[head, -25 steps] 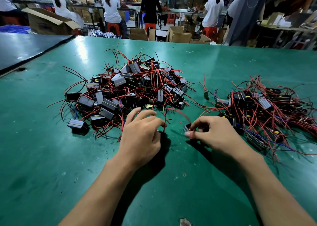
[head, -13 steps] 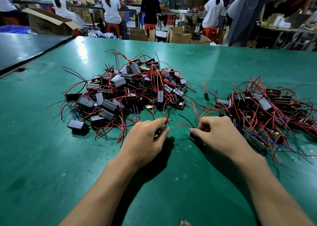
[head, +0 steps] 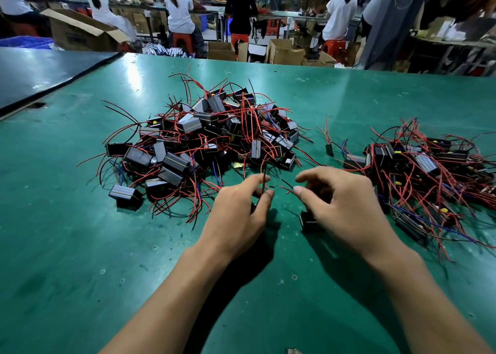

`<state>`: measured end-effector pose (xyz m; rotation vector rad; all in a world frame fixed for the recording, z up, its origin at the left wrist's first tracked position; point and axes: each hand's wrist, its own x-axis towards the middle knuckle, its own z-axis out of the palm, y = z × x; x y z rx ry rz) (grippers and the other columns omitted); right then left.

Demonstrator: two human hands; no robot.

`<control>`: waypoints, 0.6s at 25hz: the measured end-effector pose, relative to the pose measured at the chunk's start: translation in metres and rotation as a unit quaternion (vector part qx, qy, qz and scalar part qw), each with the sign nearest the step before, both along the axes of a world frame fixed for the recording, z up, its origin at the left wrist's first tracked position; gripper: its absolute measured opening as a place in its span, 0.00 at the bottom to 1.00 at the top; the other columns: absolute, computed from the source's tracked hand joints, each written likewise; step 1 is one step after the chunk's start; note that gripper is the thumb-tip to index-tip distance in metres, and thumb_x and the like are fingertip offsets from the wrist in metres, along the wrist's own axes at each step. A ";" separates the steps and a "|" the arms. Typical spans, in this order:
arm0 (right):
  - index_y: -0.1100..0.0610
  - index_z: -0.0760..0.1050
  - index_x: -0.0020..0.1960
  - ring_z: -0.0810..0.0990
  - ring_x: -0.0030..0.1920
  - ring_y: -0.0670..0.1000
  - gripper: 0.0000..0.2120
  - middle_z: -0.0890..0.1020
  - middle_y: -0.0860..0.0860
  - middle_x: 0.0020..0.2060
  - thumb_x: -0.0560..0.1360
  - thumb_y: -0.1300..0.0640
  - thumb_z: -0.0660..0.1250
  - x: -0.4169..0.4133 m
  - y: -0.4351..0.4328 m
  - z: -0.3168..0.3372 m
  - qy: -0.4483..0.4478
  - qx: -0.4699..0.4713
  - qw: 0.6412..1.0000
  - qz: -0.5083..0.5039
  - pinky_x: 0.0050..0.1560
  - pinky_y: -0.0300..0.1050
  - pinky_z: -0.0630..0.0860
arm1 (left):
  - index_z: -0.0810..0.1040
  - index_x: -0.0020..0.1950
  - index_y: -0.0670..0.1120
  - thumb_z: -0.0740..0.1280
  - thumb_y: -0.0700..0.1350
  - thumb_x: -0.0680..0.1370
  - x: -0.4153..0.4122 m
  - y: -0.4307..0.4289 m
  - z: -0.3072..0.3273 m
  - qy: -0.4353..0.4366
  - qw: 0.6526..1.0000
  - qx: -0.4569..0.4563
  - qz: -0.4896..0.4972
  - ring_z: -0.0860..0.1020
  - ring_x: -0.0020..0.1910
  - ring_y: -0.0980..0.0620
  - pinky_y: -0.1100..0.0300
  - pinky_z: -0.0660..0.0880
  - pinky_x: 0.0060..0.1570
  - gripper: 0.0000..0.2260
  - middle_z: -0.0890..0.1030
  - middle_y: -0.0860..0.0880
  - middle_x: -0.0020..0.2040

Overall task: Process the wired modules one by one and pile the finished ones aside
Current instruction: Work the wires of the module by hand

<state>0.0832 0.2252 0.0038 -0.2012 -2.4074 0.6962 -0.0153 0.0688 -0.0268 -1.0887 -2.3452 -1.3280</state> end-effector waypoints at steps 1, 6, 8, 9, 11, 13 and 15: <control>0.55 0.83 0.50 0.78 0.38 0.43 0.07 0.82 0.46 0.40 0.73 0.60 0.76 -0.002 -0.002 -0.004 0.003 0.021 1.000 0.010 0.45 0.32 0.73 | 0.80 0.61 0.45 0.68 0.45 0.79 -0.001 0.000 0.000 -0.010 1.000 0.015 0.000 0.82 0.42 0.53 0.60 0.74 0.51 0.11 0.84 0.54 0.43; 0.54 0.82 0.54 0.76 0.49 0.49 0.10 0.76 0.48 0.49 0.73 0.57 0.75 -0.006 0.002 -0.021 -0.070 0.055 0.996 0.000 0.54 0.47 0.75 | 0.73 0.52 0.52 0.72 0.45 0.76 0.001 -0.002 0.000 -0.062 0.996 0.061 -0.001 0.78 0.43 0.69 0.78 0.67 0.44 0.10 0.80 0.61 0.40; 0.54 0.82 0.54 0.76 0.49 0.49 0.10 0.77 0.47 0.47 0.74 0.57 0.75 -0.007 0.001 -0.025 -0.074 0.055 0.996 -0.016 0.53 0.49 0.75 | 0.72 0.48 0.52 0.73 0.44 0.76 0.001 -0.004 -0.002 -0.073 0.995 0.060 -0.012 0.79 0.44 0.67 0.75 0.70 0.44 0.10 0.81 0.59 0.40; 0.54 0.81 0.55 0.77 0.50 0.50 0.10 0.77 0.48 0.47 0.74 0.57 0.74 -0.008 0.000 -0.027 -0.074 0.053 0.995 -0.027 0.54 0.50 0.76 | 0.74 0.47 0.50 0.73 0.44 0.76 0.001 -0.005 -0.002 -0.073 0.996 0.057 -0.018 0.79 0.45 0.66 0.74 0.72 0.46 0.08 0.81 0.59 0.40; 0.55 0.81 0.55 0.78 0.49 0.52 0.10 0.79 0.49 0.47 0.75 0.59 0.73 -0.011 -0.001 -0.029 -0.070 0.043 0.995 -0.058 0.54 0.51 0.76 | 0.77 0.46 0.47 0.73 0.43 0.75 0.000 -0.006 -0.002 -0.067 0.996 0.052 -0.027 0.80 0.44 0.65 0.72 0.74 0.46 0.06 0.81 0.58 0.40; 0.55 0.81 0.55 0.78 0.46 0.51 0.08 0.79 0.49 0.48 0.75 0.59 0.72 -0.012 -0.001 -0.031 -0.058 0.018 0.994 -0.091 0.53 0.50 0.76 | 0.81 0.46 0.45 0.74 0.42 0.75 0.000 -0.007 -0.001 -0.060 0.996 0.057 -0.036 0.80 0.43 0.63 0.72 0.75 0.43 0.04 0.83 0.56 0.40; 0.56 0.82 0.54 0.77 0.45 0.51 0.06 0.78 0.50 0.48 0.77 0.58 0.70 -0.012 -0.001 -0.031 -0.049 0.002 0.993 -0.110 0.52 0.49 0.75 | 0.83 0.45 0.43 0.75 0.42 0.74 0.001 -0.006 -0.001 -0.056 0.996 0.067 -0.036 0.81 0.40 0.61 0.71 0.75 0.41 0.03 0.84 0.54 0.39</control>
